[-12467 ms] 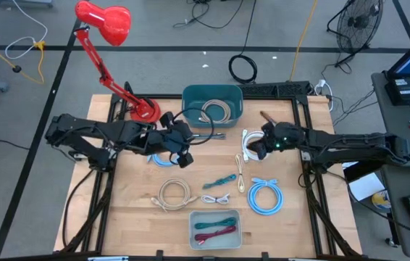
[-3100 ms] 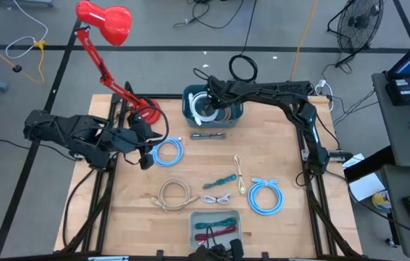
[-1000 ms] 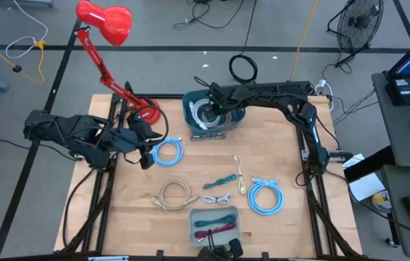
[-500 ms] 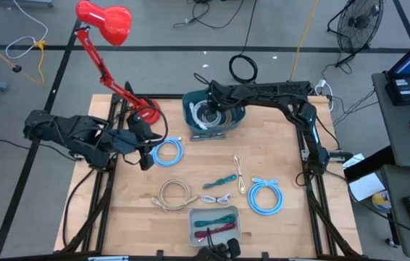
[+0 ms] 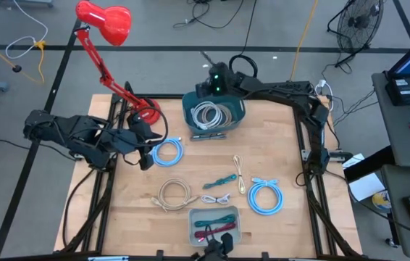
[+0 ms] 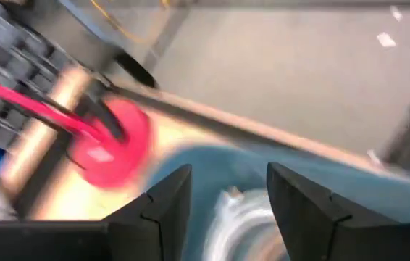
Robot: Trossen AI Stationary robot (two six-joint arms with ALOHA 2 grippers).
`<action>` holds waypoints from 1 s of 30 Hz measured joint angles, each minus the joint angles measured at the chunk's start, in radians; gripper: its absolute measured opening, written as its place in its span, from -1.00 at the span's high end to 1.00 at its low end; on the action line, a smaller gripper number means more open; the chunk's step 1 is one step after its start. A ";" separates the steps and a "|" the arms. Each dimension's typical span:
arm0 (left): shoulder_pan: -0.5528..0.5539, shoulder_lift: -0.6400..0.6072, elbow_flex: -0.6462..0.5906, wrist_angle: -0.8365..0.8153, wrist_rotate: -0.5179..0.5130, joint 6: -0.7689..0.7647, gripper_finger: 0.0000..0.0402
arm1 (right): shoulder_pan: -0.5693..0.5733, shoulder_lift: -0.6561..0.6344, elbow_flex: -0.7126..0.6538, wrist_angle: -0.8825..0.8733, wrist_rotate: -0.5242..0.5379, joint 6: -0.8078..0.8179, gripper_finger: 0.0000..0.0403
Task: Pick & Place USB Port
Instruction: Put the right blue hdmi cable into the green bin
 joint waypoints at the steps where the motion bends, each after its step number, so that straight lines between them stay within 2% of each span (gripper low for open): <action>1: 0.000 0.000 0.000 0.000 0.000 0.008 0.62 | 0.000 -0.019 0.001 0.014 -0.017 0.001 0.14; 5: 0.001 0.000 0.000 0.001 0.000 0.017 0.62 | 0.002 -0.103 0.000 0.009 -0.092 -0.005 0.14; 10: 0.001 0.000 0.000 0.001 0.000 0.024 0.62 | 0.050 -0.217 0.000 -0.093 -0.178 -0.051 0.14; 14: 0.001 0.000 0.000 0.000 0.000 0.025 0.62 | 0.111 -0.298 0.000 -0.194 -0.173 -0.080 0.14; 20: 0.001 0.000 0.000 0.001 0.000 0.025 0.62 | 0.208 -0.385 0.000 -0.242 -0.170 -0.078 0.15; 26: 0.001 0.000 0.000 0.001 0.010 0.024 0.62 | 0.335 -0.425 0.000 -0.316 -0.170 -0.054 0.15; 30: 0.001 0.000 0.000 0.001 0.011 0.034 0.62 | 0.433 -0.422 0.000 -0.444 -0.167 -0.027 0.15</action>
